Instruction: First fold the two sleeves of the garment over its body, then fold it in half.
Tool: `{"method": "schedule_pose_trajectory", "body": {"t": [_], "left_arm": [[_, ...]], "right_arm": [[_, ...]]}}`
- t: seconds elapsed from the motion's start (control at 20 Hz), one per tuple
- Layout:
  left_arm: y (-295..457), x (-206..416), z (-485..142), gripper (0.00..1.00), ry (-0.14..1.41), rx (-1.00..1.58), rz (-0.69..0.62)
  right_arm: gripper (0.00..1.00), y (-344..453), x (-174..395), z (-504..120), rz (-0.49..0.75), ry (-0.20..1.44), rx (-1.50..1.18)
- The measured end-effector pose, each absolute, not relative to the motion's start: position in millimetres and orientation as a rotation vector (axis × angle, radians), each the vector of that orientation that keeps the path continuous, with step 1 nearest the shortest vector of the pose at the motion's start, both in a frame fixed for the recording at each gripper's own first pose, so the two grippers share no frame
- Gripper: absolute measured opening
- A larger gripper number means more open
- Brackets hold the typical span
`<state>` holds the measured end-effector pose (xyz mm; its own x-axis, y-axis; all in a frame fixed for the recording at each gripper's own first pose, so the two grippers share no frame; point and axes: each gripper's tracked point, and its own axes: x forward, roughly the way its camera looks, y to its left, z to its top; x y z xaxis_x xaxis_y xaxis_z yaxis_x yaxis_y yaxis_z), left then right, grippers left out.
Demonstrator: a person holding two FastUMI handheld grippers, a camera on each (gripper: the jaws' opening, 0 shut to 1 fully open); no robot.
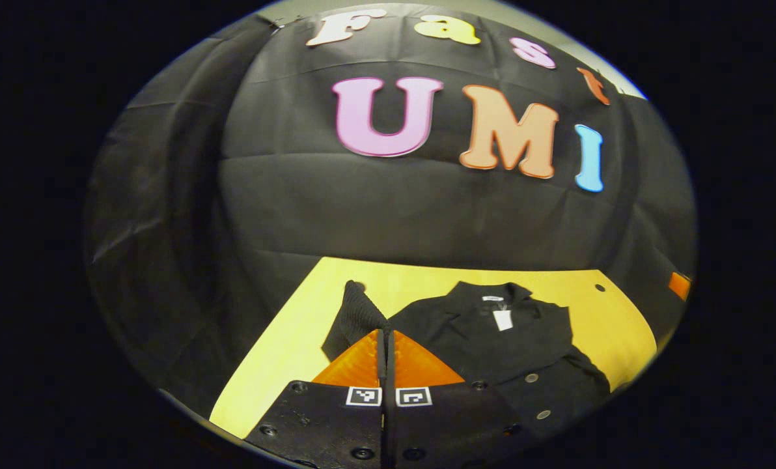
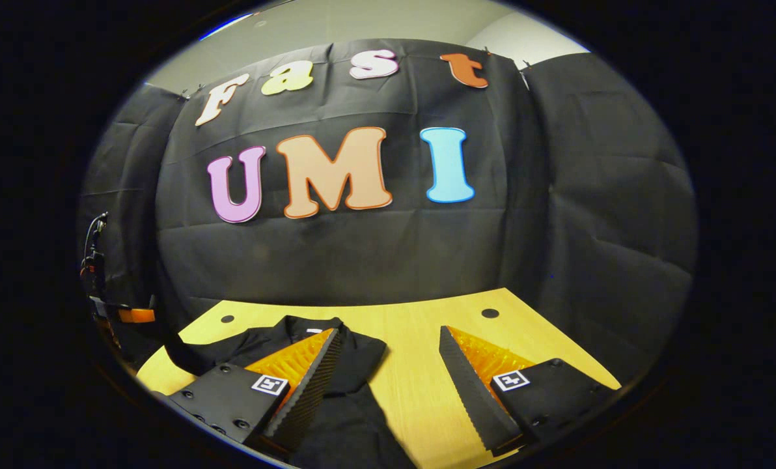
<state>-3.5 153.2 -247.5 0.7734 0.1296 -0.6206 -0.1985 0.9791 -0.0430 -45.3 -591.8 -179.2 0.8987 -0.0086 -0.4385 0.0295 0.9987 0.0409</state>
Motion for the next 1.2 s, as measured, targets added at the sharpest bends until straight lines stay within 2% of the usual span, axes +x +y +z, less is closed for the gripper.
{"method": "schedule_pose_trajectory", "body": {"t": [0.1, 0.5, 0.85, 1.05, 1.2], "left_arm": [[122, 17, -244, 0.00, 0.651, -0.102, 0.116], [1, 83, -261, 0.00, 0.672, -0.078, -0.108], [-72, 110, -297, 0.00, 0.745, -0.023, -0.203], [-109, 118, -291, 0.00, 0.746, 0.000, -0.252], [-127, 120, -256, 0.89, 0.622, -0.072, -0.278]], "right_arm": [[0.98, -612, -52, -179, -0.046, 0.453, 0.052], [0.98, -685, -83, -181, -0.157, 0.453, 0.064], [0.97, -734, -107, -187, -0.248, 0.466, 0.076], [0.97, -741, -107, -194, -0.244, 0.475, 0.086], [0.97, -734, -101, -200, -0.196, 0.483, 0.092]]}}
